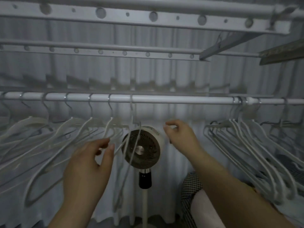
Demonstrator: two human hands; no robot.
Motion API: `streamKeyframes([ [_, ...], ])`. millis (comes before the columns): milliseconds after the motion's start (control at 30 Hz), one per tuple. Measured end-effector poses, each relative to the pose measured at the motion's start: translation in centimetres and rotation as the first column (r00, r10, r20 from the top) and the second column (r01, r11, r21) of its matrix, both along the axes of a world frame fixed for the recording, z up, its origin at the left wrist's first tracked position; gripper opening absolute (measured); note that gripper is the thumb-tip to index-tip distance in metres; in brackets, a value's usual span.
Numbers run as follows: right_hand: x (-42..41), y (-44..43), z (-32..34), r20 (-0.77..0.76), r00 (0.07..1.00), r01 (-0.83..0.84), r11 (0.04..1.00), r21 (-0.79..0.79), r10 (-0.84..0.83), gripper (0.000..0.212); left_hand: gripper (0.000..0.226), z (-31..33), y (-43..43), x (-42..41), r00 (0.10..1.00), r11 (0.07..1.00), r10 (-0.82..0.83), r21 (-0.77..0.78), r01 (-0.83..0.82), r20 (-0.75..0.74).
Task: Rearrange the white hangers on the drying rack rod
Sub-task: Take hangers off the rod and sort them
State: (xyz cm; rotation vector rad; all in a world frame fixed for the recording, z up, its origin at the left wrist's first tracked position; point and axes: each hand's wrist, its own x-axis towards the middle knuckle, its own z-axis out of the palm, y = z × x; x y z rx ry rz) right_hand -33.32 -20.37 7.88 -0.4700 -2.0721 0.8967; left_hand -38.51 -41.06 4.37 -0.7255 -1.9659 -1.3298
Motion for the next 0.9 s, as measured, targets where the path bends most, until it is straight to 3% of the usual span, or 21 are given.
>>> streamKeyframes([
  [167,10.1,9.5,2.1,-0.151,0.982,0.1,0.992,-0.082,-0.112,0.017,0.012,-0.3,6.7,5.8,0.984,0.981,-0.175,0.094,0.172,0.024],
  [267,15.4,14.5,2.0,-0.13,0.974,0.173,0.98,-0.093,-0.185,0.018,0.017,-1.1,12.5,9.4,0.926,0.93,-0.364,0.087,0.357,0.096],
  [367,17.9,17.4,1.0,-0.061,0.985,0.151,0.981,-0.125,-0.16,0.019,0.024,-2.7,18.9,13.4,0.776,0.825,-0.558,0.099,0.556,0.293],
  [433,18.6,18.2,0.3,0.01,0.994,0.113,0.981,-0.16,-0.113,0.018,0.009,-3.7,22.5,15.5,0.65,0.763,-0.615,0.128,0.634,0.446],
  [533,18.9,18.0,-0.6,0.084,0.996,0.011,0.976,-0.217,0.007,0.016,0.028,-4.6,26.2,17.7,0.537,0.724,-0.63,0.175,0.667,0.561],
  [667,18.7,17.8,-1.2,0.115,0.992,-0.023,0.981,-0.192,0.046,0.021,0.052,-5.0,28.3,18.7,0.608,0.772,-0.566,0.099,0.628,0.556],
  [800,18.1,17.8,-1.4,0.123,0.991,-0.03,0.973,-0.231,0.06,0.028,0.049,-5.7,28.3,18.7,0.572,0.766,-0.574,0.137,0.628,0.586],
  [900,17.1,17.6,-1.5,0.169,0.986,0.019,0.994,-0.106,-0.001,0.041,0.038,-5.8,27.4,18.5,0.573,0.766,-0.591,0.173,0.619,0.568],
])
